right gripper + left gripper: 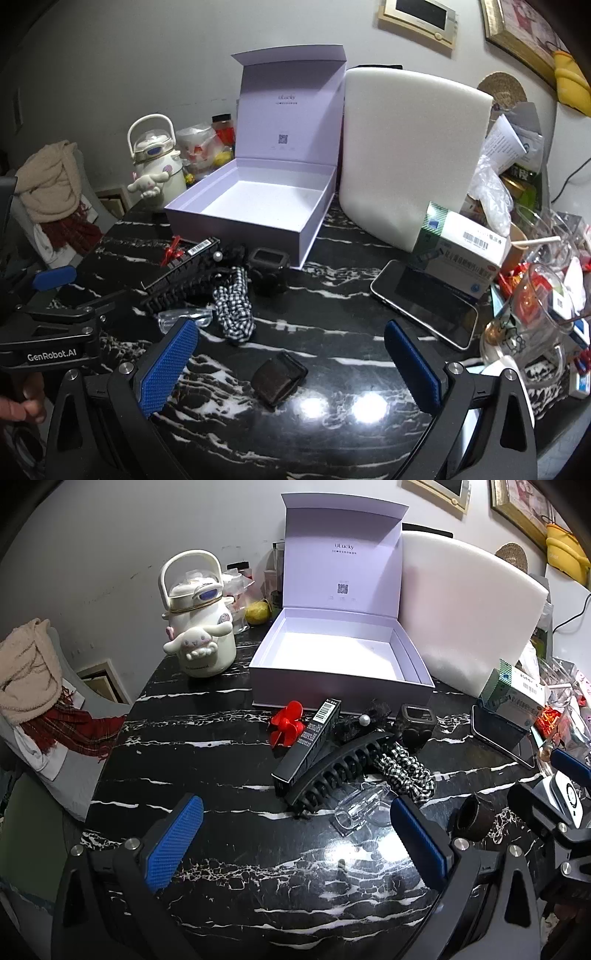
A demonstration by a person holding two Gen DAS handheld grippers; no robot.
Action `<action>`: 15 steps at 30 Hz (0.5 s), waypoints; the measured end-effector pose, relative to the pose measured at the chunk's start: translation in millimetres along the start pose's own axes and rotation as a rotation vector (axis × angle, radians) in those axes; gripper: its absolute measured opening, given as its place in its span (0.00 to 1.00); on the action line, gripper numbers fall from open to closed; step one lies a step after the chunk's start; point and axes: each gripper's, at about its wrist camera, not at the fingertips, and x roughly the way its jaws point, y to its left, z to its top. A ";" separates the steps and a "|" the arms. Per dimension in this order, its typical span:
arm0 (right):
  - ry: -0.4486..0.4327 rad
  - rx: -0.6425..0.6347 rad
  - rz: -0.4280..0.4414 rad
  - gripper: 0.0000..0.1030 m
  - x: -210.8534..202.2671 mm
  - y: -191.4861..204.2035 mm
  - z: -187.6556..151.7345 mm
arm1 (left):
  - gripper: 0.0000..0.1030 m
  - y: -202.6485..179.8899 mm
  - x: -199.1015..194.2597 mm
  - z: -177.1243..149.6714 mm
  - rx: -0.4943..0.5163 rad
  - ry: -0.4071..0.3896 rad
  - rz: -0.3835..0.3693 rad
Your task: Organize rigid objects
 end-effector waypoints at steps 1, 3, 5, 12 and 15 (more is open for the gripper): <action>0.004 0.001 0.002 1.00 0.5 0.0 -0.5 | 1.00 -0.4 1.0 -1.0 0.000 0.001 -0.001; 0.011 0.003 0.005 1.00 1.9 0.1 -2.0 | 1.00 0.1 2.6 -2.8 -0.003 0.007 -0.003; 0.020 0.003 0.007 0.99 4.0 0.7 -3.6 | 1.00 1.0 5.0 -4.6 -0.005 0.014 -0.004; 0.059 0.012 0.031 0.97 18.5 0.4 -7.6 | 1.00 4.5 17.9 -8.0 -0.011 0.042 -0.008; 0.076 0.012 0.042 0.94 27.0 1.3 -7.9 | 1.00 7.0 24.6 -7.5 -0.015 0.053 -0.009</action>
